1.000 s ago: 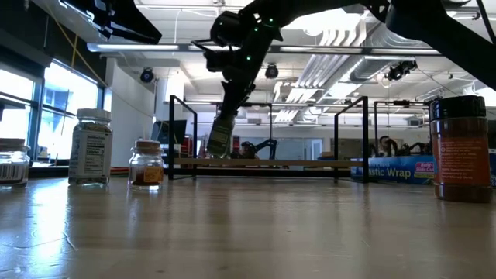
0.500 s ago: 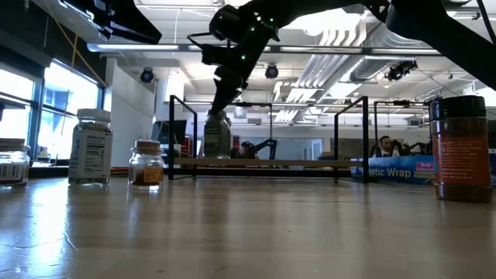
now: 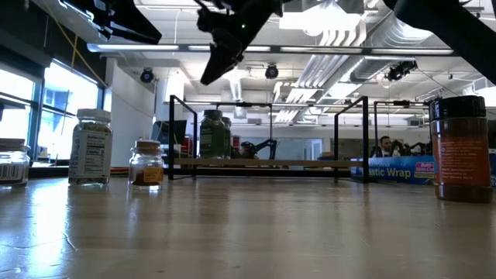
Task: Shelf spices
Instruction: Put the top green seasoning bottle on the shelf aligned with the other green seasoning bottles
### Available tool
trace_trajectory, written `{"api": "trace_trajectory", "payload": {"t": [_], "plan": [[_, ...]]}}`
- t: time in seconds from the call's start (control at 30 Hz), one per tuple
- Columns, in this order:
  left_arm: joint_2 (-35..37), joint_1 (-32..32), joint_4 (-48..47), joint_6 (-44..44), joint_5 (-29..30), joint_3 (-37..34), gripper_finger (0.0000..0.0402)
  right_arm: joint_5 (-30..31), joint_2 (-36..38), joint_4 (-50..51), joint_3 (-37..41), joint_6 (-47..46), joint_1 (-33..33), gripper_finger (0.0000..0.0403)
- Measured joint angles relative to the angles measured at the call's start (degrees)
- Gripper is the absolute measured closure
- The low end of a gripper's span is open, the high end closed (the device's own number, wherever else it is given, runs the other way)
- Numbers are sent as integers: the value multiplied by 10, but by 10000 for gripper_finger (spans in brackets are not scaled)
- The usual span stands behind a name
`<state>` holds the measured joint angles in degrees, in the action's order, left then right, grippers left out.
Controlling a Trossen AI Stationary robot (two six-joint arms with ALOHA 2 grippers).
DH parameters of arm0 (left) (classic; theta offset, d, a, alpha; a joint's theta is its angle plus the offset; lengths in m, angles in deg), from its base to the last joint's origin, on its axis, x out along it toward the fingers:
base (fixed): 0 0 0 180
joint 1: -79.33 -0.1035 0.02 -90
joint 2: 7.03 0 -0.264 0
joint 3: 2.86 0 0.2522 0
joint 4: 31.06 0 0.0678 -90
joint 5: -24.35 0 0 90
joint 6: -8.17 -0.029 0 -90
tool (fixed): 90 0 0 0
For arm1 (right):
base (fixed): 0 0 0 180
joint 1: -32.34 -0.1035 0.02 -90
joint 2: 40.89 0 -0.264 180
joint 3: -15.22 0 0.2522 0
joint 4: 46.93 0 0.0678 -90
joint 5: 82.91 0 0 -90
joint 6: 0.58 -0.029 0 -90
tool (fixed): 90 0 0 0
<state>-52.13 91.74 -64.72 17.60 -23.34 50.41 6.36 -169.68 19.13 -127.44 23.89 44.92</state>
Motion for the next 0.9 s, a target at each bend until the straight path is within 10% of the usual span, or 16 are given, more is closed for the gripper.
{"api": "trace_trajectory", "payload": {"t": [0.43,0.9], "plan": [[0,0,-4,0,-2,0,275,72,-2,-235,216,-91,3,364],[0,0,-4,5,-2,0,275,104,-2,-212,219,-100,28,382]]}}
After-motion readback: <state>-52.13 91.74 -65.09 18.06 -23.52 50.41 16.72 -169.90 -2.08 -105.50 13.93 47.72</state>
